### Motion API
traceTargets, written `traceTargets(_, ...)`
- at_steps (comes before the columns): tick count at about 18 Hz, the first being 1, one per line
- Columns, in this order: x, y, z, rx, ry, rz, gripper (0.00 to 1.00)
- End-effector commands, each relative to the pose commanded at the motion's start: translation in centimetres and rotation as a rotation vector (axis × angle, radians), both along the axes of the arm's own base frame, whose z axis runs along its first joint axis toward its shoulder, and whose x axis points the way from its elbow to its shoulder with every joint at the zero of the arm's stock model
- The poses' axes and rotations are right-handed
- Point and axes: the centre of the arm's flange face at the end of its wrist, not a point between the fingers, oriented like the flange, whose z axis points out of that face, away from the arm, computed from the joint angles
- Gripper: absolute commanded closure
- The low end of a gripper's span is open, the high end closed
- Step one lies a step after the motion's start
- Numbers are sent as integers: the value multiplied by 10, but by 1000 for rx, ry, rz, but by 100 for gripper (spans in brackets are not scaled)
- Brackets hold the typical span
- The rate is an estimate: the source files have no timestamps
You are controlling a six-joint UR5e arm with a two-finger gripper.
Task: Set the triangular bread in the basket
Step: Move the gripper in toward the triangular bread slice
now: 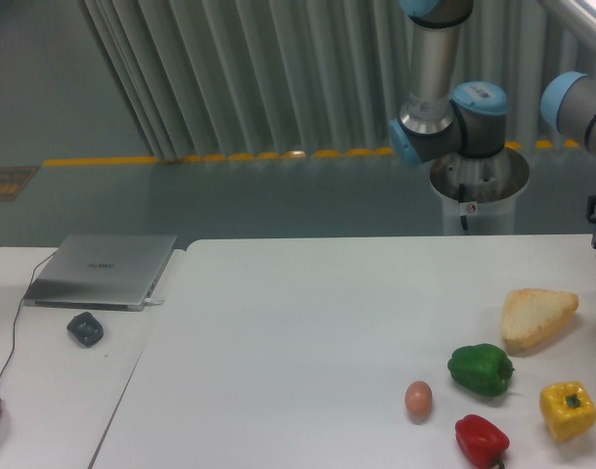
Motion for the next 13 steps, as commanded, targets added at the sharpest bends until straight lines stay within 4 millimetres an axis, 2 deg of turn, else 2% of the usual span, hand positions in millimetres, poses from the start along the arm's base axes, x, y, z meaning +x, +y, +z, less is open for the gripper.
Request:
traceTargets(5, 0, 1, -3, 32, -26, 5, 0)
traceTargets(13, -21, -29, -20, 122, -111, 72, 0)
